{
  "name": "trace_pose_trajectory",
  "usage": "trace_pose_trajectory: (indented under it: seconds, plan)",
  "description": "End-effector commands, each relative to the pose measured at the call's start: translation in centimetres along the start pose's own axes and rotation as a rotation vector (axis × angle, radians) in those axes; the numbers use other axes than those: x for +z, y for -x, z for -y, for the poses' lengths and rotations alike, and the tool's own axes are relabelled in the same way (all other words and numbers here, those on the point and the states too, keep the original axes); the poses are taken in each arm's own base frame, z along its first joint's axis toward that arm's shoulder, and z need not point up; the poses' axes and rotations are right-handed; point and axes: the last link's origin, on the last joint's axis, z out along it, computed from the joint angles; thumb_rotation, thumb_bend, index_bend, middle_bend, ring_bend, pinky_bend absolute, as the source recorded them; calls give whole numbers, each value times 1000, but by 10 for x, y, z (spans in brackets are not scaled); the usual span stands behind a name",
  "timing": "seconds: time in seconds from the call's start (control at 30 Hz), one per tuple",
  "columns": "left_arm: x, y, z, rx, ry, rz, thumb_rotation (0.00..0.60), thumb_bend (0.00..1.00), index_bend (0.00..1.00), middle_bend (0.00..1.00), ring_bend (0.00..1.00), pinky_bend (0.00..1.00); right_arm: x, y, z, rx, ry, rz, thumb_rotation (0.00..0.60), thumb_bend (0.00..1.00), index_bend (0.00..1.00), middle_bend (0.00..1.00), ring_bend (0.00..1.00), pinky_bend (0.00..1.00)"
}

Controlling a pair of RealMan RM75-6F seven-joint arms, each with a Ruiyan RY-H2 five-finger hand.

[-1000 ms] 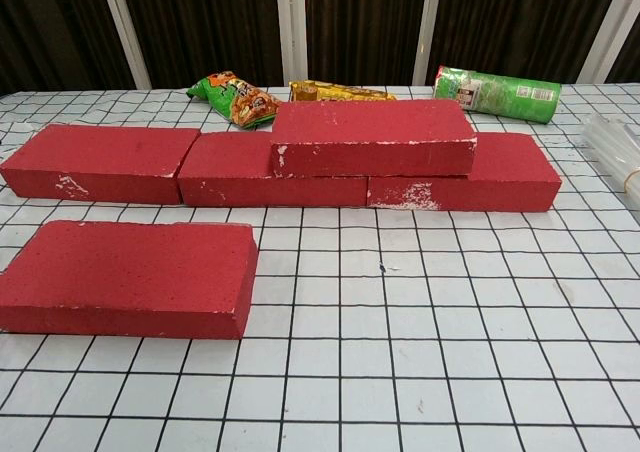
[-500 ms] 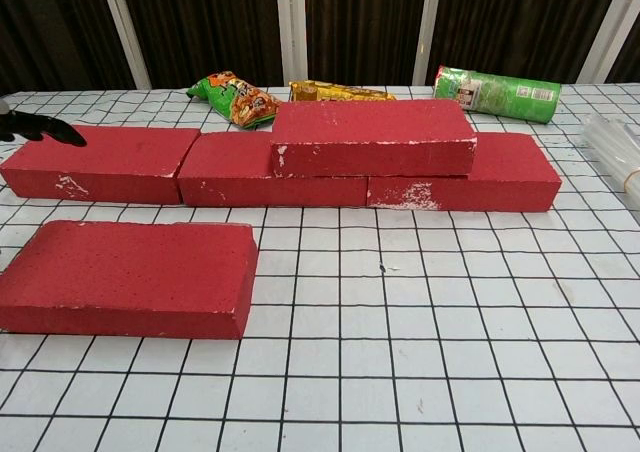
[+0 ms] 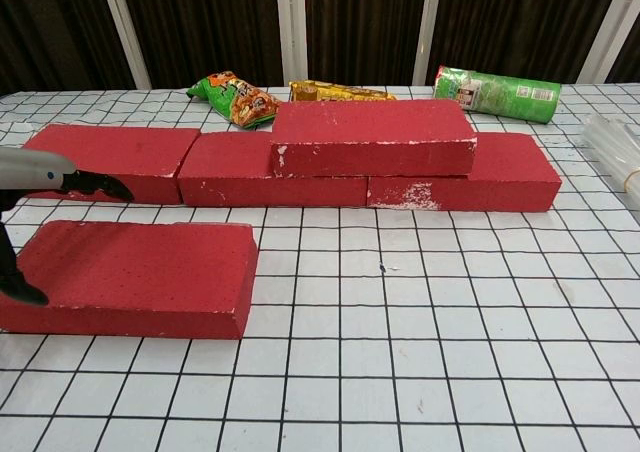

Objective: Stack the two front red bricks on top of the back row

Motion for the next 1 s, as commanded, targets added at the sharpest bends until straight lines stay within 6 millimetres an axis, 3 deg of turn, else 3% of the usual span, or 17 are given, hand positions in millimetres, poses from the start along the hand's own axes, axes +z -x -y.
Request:
trace_pose_trajectory:
  seconds: [0.03, 0.8, 1.0]
  plan:
    - [7, 4, -1, -4, 3, 0, 600, 0, 0, 0, 0, 0, 0, 0, 0, -1, 4, 1, 600, 134, 72, 0, 0, 0]
    - [22, 15, -9, 1, 53, -5, 600, 0, 0, 0, 0, 0, 1, 1, -1, 7, 33, 7, 600, 133, 72, 0, 0, 0]
    - [25, 17, -10, 3, 58, -18, 600, 0, 54, 0, 0, 0, 1, 0, -2, 11, 41, 4, 600, 133, 72, 0, 0, 0]
